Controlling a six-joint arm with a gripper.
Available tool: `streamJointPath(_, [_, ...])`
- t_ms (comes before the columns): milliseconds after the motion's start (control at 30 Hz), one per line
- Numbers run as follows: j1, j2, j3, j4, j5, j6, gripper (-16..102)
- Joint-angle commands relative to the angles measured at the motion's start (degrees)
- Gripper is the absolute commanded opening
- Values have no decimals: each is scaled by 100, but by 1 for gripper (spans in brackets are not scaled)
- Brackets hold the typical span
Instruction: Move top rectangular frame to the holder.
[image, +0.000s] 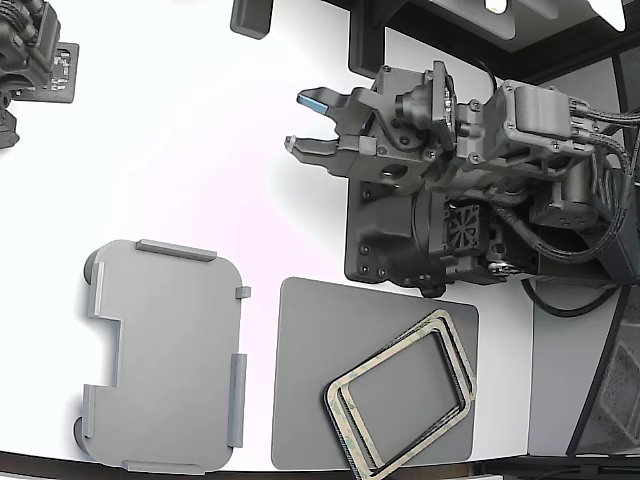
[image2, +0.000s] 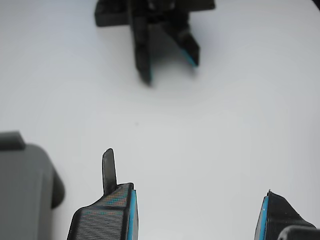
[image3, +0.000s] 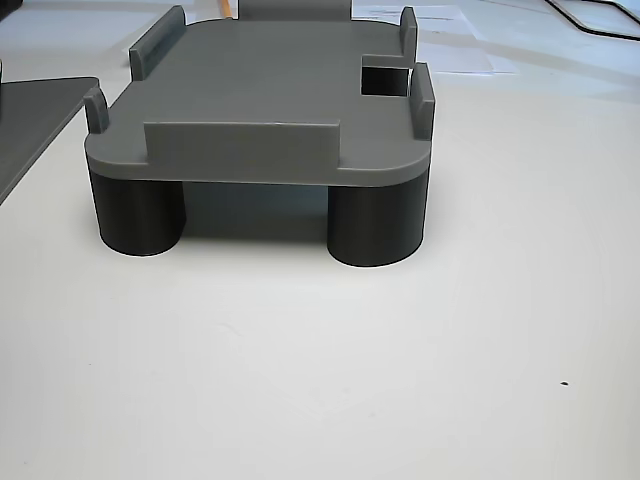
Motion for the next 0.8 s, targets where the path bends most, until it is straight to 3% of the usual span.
streamJointPath(0, [-44,114,-396,202,-237,-114,100])
streamJointPath(367, [70,-158,-668,272,-211,-167,100])
streamJointPath(633, [2092,-1828,-2417,1652,729,334,100])
streamJointPath(767, [3410,-2874,-3270,2725,1283,1213,100])
